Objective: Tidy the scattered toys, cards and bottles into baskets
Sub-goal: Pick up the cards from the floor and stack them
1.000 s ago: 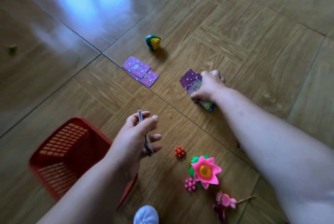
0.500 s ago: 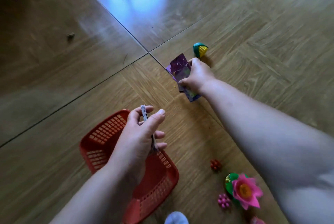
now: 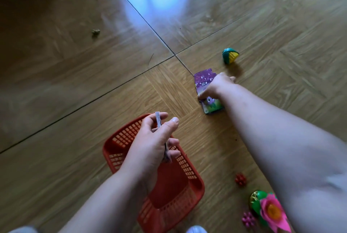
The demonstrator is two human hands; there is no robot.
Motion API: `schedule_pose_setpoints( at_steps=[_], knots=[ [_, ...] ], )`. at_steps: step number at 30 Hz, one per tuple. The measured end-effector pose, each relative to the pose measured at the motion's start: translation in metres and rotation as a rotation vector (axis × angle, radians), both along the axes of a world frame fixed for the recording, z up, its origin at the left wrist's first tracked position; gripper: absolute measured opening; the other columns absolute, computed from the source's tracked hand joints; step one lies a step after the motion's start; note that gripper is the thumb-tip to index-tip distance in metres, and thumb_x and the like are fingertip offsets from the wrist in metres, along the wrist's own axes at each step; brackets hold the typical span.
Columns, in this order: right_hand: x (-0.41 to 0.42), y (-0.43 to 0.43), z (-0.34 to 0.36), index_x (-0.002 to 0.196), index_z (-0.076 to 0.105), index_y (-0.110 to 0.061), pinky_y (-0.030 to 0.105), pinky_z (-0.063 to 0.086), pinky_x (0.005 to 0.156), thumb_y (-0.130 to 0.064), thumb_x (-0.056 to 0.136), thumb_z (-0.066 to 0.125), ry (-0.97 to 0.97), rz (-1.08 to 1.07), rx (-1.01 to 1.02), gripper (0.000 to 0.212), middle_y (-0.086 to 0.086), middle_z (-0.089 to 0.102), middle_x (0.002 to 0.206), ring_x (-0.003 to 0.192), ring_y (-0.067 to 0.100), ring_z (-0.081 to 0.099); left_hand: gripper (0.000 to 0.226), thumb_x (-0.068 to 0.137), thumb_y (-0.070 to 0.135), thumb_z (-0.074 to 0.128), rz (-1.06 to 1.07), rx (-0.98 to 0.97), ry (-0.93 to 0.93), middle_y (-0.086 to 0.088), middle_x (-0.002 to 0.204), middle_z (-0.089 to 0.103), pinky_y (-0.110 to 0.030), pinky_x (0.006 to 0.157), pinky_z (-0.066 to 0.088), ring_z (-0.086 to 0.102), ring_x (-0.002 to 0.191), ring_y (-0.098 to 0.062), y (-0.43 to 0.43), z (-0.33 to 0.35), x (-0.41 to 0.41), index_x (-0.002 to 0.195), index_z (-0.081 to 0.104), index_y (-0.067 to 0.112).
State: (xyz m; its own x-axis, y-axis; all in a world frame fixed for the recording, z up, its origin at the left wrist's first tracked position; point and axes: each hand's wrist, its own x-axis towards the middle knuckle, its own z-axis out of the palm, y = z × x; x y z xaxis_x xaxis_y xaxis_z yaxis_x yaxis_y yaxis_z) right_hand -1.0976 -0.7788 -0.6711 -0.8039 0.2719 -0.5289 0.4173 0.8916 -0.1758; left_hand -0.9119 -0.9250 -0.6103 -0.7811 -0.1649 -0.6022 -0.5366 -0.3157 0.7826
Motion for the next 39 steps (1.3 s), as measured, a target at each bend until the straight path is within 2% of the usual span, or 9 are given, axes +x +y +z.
schedule_pose_setpoints(
  at_steps=[5,8,11,16,20,25,29,34,39],
  knots=[
    [0.026,0.004,0.007,0.134,0.026,0.002,0.033,0.042,0.093,-0.028,0.068,0.085,0.135,0.144,-0.055,0.093,0.016,0.052,0.131,0.123,0.030,0.051,0.032,0.084,0.030,0.068,-0.037,-0.019,0.031,-0.005,0.100,0.059,-0.032,0.060,0.055,0.059,0.076,-0.016,0.008,0.003,-0.004,0.114,0.056,0.024],
    [0.052,0.028,0.021,0.123,0.035,-0.005,0.035,0.045,0.080,-0.020,0.085,0.068,0.181,0.334,0.098,0.053,0.015,0.061,0.119,0.113,0.032,0.058,0.042,0.075,0.041,0.075,-0.080,-0.033,0.068,-0.002,0.097,0.057,-0.031,0.057,0.054,0.059,0.076,-0.014,0.017,0.009,-0.008,0.110,0.056,0.026],
    [0.086,0.048,0.015,0.123,0.033,-0.008,0.037,0.043,0.085,-0.013,0.093,0.048,0.112,0.437,0.127,0.034,0.016,0.053,0.123,0.115,0.035,0.055,0.019,0.091,0.037,0.061,-0.112,-0.006,0.046,-0.002,0.101,0.054,-0.033,0.058,0.055,0.058,0.076,-0.015,0.032,0.006,-0.015,0.105,0.054,0.028],
    [0.114,0.082,0.013,0.105,0.056,-0.018,0.028,0.046,0.071,-0.012,0.080,0.060,0.120,0.279,-0.211,0.026,0.003,0.067,0.096,0.095,0.025,0.064,0.026,0.094,0.047,0.055,-0.223,-0.134,0.051,0.012,0.112,0.052,-0.049,0.088,0.056,0.062,0.104,-0.024,0.065,-0.016,-0.023,0.118,0.046,0.042],
    [0.134,0.093,0.028,0.090,0.066,-0.017,0.037,0.057,0.077,-0.014,0.073,0.076,0.109,0.075,-0.613,0.021,-0.001,0.073,0.081,0.077,0.014,0.070,0.038,0.071,0.068,0.057,-0.233,-0.263,-0.003,-0.003,0.125,0.053,-0.050,0.092,0.053,0.058,0.109,-0.022,0.087,-0.036,-0.032,0.103,0.043,0.055],
    [0.159,0.098,0.050,0.099,0.062,-0.021,0.035,0.056,0.076,-0.033,0.082,0.072,-0.034,0.094,-0.873,0.024,0.000,0.073,0.083,0.079,0.014,0.069,0.044,0.083,0.052,0.067,-0.159,-0.103,-0.057,-0.003,0.113,0.063,-0.055,0.085,0.056,0.067,0.102,-0.024,0.111,-0.044,-0.031,0.115,0.045,0.031],
    [0.167,0.098,0.040,0.107,0.053,-0.030,0.036,0.052,0.076,-0.032,0.086,0.062,0.162,0.282,-0.497,0.023,-0.006,0.063,0.089,0.085,0.019,0.062,0.052,0.084,0.052,0.067,-0.200,0.021,-0.087,-0.009,0.116,0.064,-0.044,0.083,0.055,0.066,0.101,-0.023,0.117,-0.043,-0.029,0.119,0.045,0.020],
    [0.162,0.103,0.026,0.119,0.047,-0.026,0.036,0.041,0.081,-0.032,0.092,0.054,0.212,0.487,-0.056,0.029,0.000,0.061,0.113,0.110,0.027,0.056,0.054,0.087,0.055,0.059,-0.441,-0.569,0.010,-0.002,0.131,0.049,-0.041,0.107,0.039,0.047,0.124,-0.019,0.123,-0.057,-0.023,0.130,0.049,0.022],
    [0.177,0.111,0.011,0.119,0.047,-0.031,0.040,0.039,0.091,-0.035,0.090,0.055,0.165,0.354,0.103,0.031,-0.004,0.052,0.120,0.116,0.025,0.044,0.042,0.097,0.038,0.052,-0.464,-0.559,0.061,-0.002,0.130,0.055,-0.032,0.104,0.039,0.050,0.120,-0.016,0.127,-0.062,-0.010,0.137,0.046,0.025]
  ],
)
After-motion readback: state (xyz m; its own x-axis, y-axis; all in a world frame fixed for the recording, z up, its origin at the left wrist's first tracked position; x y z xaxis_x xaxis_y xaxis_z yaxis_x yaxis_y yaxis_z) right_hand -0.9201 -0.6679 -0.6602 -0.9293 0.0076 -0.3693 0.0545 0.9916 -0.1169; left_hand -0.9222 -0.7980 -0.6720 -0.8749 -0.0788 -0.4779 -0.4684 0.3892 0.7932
